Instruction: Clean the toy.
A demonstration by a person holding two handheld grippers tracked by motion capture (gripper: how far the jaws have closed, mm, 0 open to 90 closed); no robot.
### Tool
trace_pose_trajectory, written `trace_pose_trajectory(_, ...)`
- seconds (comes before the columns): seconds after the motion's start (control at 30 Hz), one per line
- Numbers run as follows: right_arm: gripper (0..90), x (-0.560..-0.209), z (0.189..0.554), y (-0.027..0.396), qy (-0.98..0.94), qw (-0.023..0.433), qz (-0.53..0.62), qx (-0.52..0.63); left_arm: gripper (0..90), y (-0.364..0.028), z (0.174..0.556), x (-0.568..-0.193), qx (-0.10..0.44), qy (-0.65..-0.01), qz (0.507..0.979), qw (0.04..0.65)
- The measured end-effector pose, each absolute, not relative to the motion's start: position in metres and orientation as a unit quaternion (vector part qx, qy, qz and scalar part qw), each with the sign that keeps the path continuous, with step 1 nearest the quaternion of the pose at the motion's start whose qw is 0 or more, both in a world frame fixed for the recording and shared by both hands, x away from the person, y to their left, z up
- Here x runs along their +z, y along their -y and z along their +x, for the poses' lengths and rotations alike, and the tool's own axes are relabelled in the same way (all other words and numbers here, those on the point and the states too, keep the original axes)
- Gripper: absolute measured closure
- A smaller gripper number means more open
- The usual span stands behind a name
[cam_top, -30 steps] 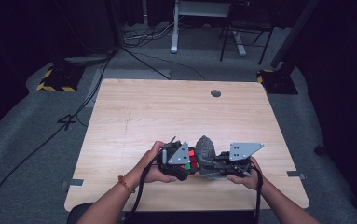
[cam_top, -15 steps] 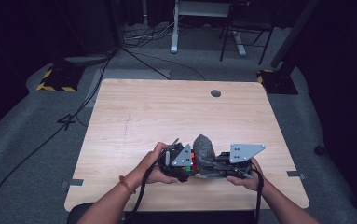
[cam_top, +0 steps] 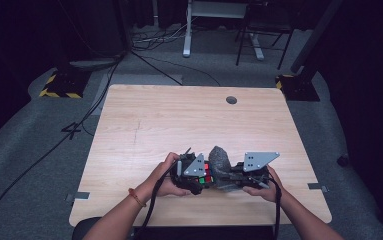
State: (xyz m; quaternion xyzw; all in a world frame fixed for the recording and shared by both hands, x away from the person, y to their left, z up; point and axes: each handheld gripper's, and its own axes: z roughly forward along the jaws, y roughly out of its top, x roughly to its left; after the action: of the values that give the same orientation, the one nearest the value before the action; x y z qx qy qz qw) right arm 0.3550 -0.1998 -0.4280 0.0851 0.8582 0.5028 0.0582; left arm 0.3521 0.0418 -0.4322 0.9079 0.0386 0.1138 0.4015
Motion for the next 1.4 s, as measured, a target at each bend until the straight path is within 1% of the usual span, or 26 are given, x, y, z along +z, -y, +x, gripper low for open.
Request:
trace_pose_trajectory(0.17,81.1,-0.419,0.343,0.196,-0.847,0.054,0.061,0.525,33.3,-0.037,0.351,-0.437,0.107,-0.032,0.914,0.391)
trace_pose_trajectory(0.23,81.1,-0.418,0.343,0.195,-0.849,0.062,0.062,0.522,33.4,-0.037,0.352,-0.437,0.108,-0.035,0.914,0.390)
trace_pose_trajectory(0.43,81.1,-0.425,0.353,0.199,-0.862,0.074,0.091,0.493,33.3,-0.038,0.355,-0.439,0.104,-0.048,0.917,0.382)
trace_pose_trajectory(0.7,80.9,-0.438,0.366,0.202,-0.877,0.069,0.120,0.459,33.1,-0.034,0.359,-0.446,0.106,-0.061,0.929,0.349)
trace_pose_trajectory(0.9,80.7,-0.443,0.371,0.203,-0.891,0.069,0.127,0.430,32.9,-0.033,0.364,-0.452,0.093,-0.068,0.936,0.333)
trace_pose_trajectory(1.1,80.3,-0.451,0.379,0.209,-0.898,0.058,0.141,0.412,32.6,-0.031,0.369,-0.457,0.072,-0.080,0.936,0.335)
trace_pose_trajectory(1.2,80.0,-0.451,0.381,0.213,-0.901,0.062,0.147,0.403,32.2,-0.030,0.373,-0.462,0.060,-0.087,0.939,0.327)
trace_pose_trajectory(1.4,79.6,-0.456,0.385,0.223,-0.905,0.066,0.163,0.387,31.9,-0.029,0.375,-0.465,0.057,-0.096,0.939,0.327)
